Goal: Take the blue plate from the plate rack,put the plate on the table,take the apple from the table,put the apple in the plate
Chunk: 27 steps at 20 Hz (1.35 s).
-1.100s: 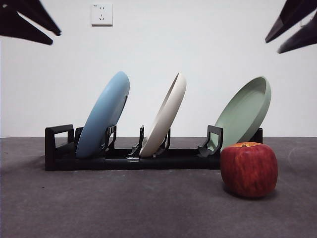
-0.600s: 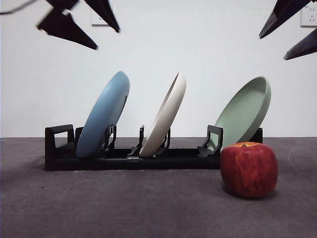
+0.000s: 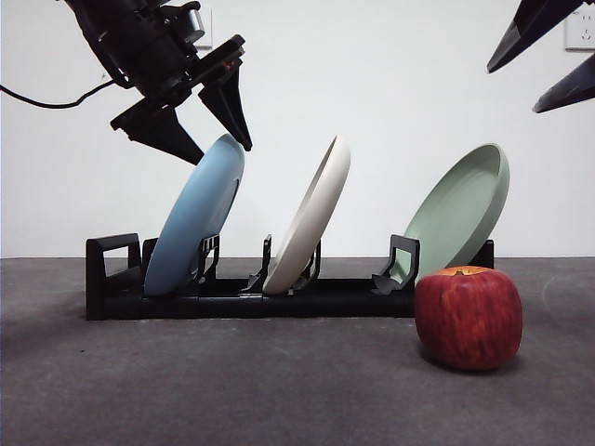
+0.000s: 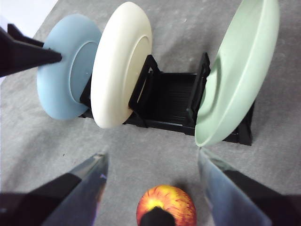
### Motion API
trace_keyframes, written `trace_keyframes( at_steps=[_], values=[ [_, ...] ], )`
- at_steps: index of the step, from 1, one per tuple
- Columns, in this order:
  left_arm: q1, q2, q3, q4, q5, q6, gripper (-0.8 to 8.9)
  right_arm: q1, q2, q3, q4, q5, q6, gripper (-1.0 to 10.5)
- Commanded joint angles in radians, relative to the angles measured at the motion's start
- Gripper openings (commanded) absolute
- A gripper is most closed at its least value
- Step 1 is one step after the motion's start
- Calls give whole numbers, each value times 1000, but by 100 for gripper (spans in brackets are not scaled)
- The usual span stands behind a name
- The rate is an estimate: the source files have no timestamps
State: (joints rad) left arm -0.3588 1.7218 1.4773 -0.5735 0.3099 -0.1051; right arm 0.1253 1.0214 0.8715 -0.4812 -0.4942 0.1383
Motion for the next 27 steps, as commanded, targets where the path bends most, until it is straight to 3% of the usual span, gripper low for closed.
trace_keyframes(
  at_steps=[1, 2, 8, 12, 15, 21, 27],
  values=[
    [-2, 3, -3, 4, 10, 22, 32, 2, -1, 4, 1, 3, 3, 316],
    [-3, 3, -3, 2, 26, 28, -15, 2, -1, 4, 1, 3, 2, 316],
    [-9, -6, 31, 2, 73, 27, -9, 2, -1, 4, 1, 4, 1, 316],
    [-37, -11, 205, -137, 115, 32, -9, 2, 0, 4, 1, 4, -2, 316],
    [-83, -29, 340, -272, 98, 106, -9, 2, 0, 4, 1, 4, -10, 316],
    [-253, -204, 378, -461, -205, 156, -9, 1, 0, 4, 1, 5, -10, 316],
    [-560, -276, 373, -652, -607, 129, -9, 1, 0, 4, 1, 5, -9, 316]
  ],
)
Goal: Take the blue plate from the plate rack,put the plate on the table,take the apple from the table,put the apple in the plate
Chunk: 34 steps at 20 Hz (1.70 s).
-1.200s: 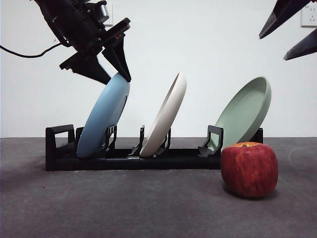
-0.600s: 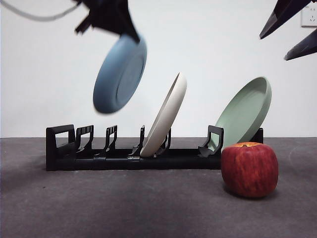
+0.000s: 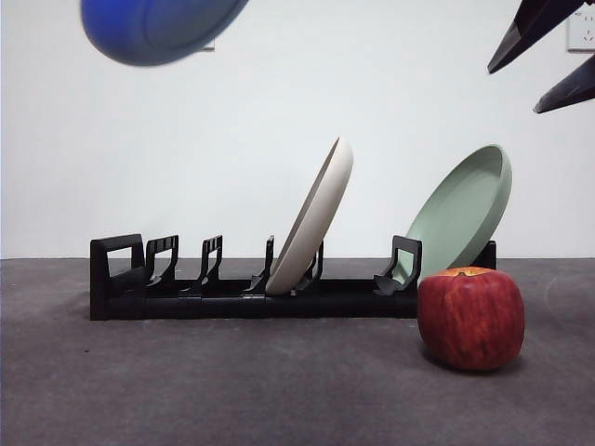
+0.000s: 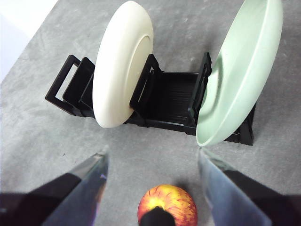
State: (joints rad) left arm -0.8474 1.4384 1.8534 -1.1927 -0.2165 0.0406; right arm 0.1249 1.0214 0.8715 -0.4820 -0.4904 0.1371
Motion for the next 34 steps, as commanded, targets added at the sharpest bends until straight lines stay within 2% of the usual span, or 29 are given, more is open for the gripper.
trace_keyframes(
  at_steps=[1, 5, 9, 12, 17, 21, 26, 30, 31, 32, 33, 34],
  values=[
    [-127, 7, -9, -56, -125, -31, -9, 1, 0, 4, 2, 2, -8, 316],
    [-323, 5, -102, -74, -320, -133, -9, 0, 0, 4, 3, 3, -8, 316],
    [-406, 5, -312, -29, -340, -239, -9, 0, 0, 4, 2, 3, -8, 316],
    [-429, 5, -490, 76, -339, -279, -9, 0, 0, 4, 2, 3, -8, 316],
    [-422, 11, -743, 369, -312, -275, -9, 0, 0, 4, 2, 3, -8, 316],
    [-377, 55, -834, 551, -158, -212, -9, 0, 0, 4, -6, 1, -8, 315],
    [-330, 172, -836, 583, -114, -114, -9, 0, -1, 4, -52, 1, -8, 315],
    [-301, 241, -836, 592, -92, -107, 5, 0, -1, 4, -84, -1, -7, 316],
    [-297, 241, -836, 589, -90, -107, 24, 0, -1, 4, -93, -1, -7, 316],
    [-297, 239, -835, 587, -89, -108, 121, 1, -1, 4, -101, -1, -7, 317],
    [-296, 231, -832, 579, -90, -114, 307, 1, -1, 4, -111, -1, -7, 320],
    [-295, 222, -822, 566, -98, -122, 442, 2, -1, 4, -119, -1, -7, 324]
  ],
)
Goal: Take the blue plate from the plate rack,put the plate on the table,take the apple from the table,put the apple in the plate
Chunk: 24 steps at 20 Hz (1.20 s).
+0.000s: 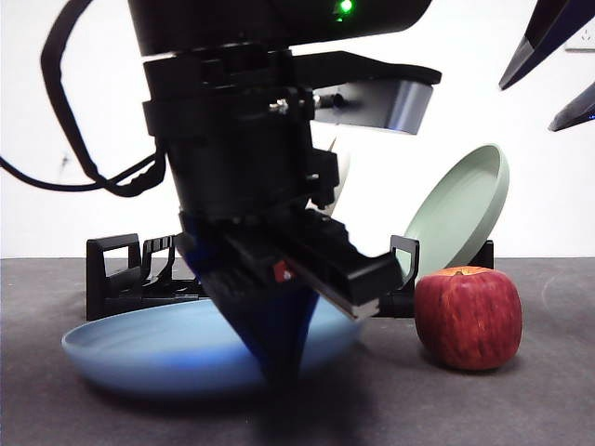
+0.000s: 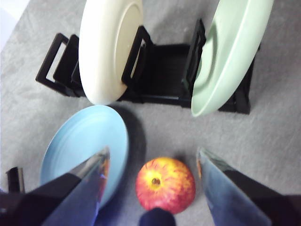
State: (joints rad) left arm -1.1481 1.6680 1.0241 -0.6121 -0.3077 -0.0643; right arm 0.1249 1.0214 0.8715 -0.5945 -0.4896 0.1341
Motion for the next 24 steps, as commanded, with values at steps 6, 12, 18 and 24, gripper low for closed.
trace_keyframes(
  at_steps=[6, 12, 18, 24],
  values=[
    [6, -77, 234, -137, -14, -43, 494, 65, -1, 4, -20, 55, -5, 452],
    [65, -229, 564, -270, -254, 70, 494, 217, 6, 4, -20, 237, -14, 452],
    [244, -447, 697, -281, -262, 95, 494, 374, 146, 4, -2, 405, -13, 509],
    [352, -640, 697, -394, -265, 91, 494, 434, 375, 4, 81, 446, -24, 509]
  ],
)
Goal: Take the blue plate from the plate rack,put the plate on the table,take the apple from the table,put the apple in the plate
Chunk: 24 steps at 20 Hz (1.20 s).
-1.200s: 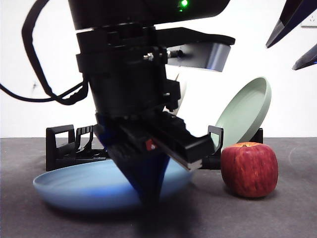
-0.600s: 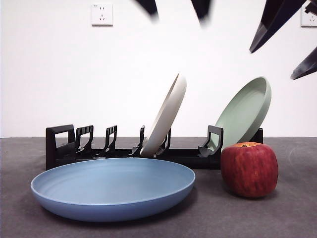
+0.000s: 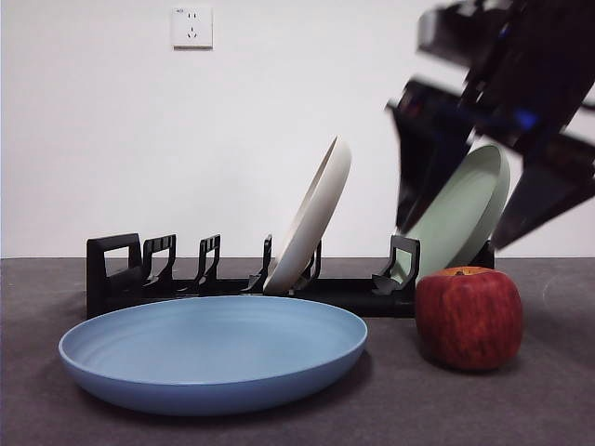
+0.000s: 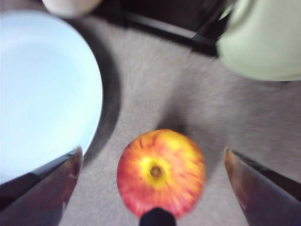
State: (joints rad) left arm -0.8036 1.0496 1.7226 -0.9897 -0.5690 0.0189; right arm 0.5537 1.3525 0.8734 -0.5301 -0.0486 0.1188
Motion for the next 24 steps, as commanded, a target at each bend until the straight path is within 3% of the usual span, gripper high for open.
trace_keyframes(
  at_steps=[1, 6, 7, 10, 11, 17, 20, 24],
  values=[
    [7, -37, -2, -32, -4, 7, 494, 5, 76, 2, 29, 4, -9, 508],
    [7, -72, -2, -127, -6, -36, 494, 5, 201, 2, 31, 3, -8, 491],
    [7, -72, -2, -149, -6, -45, 494, 5, 209, 2, 24, 2, -5, 427],
    [7, -71, -2, -184, -5, -49, 494, 6, 203, 2, 19, -3, -5, 35],
    [7, -71, -2, -187, -5, -49, 494, 6, 194, 2, 19, -3, -5, -13],
    [7, -71, -2, -195, -5, -52, 494, 52, 75, 68, -32, -9, 19, -12],
    [7, -68, -2, -195, -5, -52, 494, 122, 71, 151, -26, -54, 22, -12],
    [7, -64, -2, -199, -6, -51, 494, 232, 130, 260, 4, -52, 22, -13]
  ],
)
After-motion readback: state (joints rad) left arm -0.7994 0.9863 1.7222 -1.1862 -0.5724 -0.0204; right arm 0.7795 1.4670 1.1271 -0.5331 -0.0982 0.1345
